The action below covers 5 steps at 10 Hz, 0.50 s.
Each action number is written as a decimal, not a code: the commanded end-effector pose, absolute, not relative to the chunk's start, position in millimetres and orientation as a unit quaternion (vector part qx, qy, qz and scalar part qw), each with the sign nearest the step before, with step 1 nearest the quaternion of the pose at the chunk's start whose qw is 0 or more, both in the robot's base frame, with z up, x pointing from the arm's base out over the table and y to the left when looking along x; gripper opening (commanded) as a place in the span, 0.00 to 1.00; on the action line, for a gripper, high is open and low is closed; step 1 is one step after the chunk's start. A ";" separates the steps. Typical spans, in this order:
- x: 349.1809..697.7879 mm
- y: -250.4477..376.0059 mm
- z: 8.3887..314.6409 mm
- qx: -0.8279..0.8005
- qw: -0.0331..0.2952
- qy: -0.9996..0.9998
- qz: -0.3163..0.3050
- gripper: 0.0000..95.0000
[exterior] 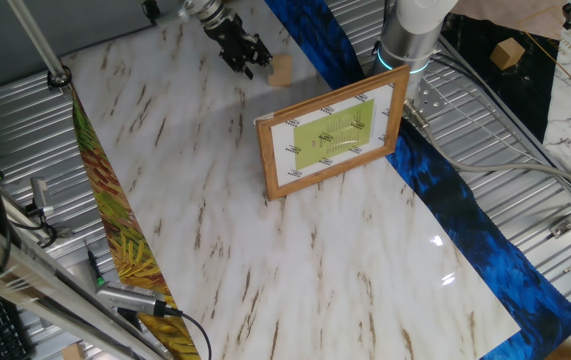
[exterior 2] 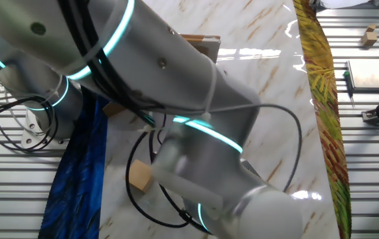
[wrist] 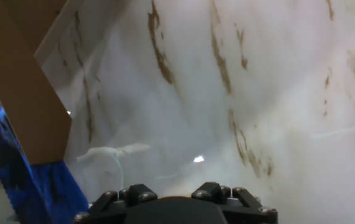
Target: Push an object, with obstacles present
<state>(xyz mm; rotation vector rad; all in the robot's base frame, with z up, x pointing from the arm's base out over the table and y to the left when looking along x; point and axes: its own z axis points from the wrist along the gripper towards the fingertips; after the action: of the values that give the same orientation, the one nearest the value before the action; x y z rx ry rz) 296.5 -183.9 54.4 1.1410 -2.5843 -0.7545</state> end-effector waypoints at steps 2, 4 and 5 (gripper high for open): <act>294.3 -189.4 47.9 0.391 0.104 -0.878 -0.257 0.60; 291.7 -193.4 45.4 0.392 0.102 -0.878 -0.255 0.60; 291.0 -194.4 45.2 0.392 0.101 -0.878 -0.255 0.60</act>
<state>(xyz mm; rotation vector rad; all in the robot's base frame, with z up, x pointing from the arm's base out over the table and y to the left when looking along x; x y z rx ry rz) 290.5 -195.6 45.0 1.1584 -2.5944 -0.7518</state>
